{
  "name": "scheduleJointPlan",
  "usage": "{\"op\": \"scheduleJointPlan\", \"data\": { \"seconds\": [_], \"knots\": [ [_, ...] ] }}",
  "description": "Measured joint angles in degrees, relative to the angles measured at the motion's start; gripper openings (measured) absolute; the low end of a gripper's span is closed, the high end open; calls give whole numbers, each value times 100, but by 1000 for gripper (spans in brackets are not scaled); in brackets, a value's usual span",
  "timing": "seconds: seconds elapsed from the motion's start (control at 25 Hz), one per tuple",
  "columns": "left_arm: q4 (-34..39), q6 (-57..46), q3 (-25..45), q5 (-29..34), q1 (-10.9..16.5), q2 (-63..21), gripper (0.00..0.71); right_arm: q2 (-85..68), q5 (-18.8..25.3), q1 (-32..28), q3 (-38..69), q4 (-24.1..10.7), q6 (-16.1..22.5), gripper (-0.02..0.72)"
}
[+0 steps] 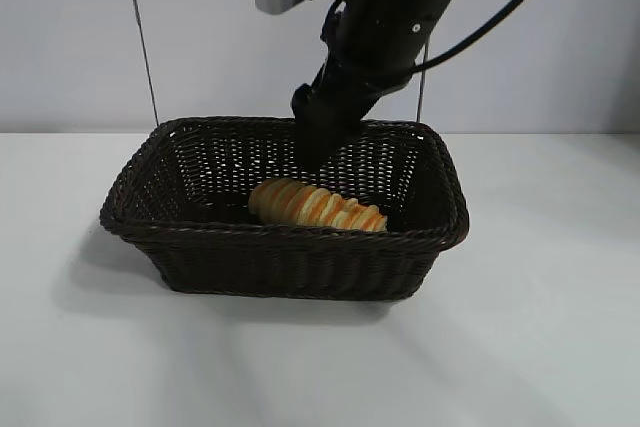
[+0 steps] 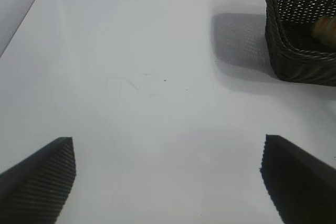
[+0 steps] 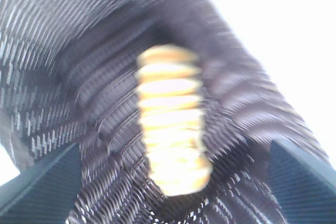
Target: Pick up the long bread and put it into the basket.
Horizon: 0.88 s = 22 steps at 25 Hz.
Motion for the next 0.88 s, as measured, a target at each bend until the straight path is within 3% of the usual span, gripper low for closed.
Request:
{"op": "scheduleJointPlan", "data": {
  "seconds": [0.16,0.28,0.52,0.88],
  "knots": [
    [0,0,0,0,0,0,691,0,352,-8,-553,-596,935,694],
    [0,0,0,0,0,0,691,-5,694,-122,-866,-769,1307,694],
    [0,0,0,0,0,0,691,-5,1076,-865,-1047,-827,1454,694],
    [0,0,0,5,0,0,691,-5,1352,-2513,-1047,-864,1454,694]
  ]
}}
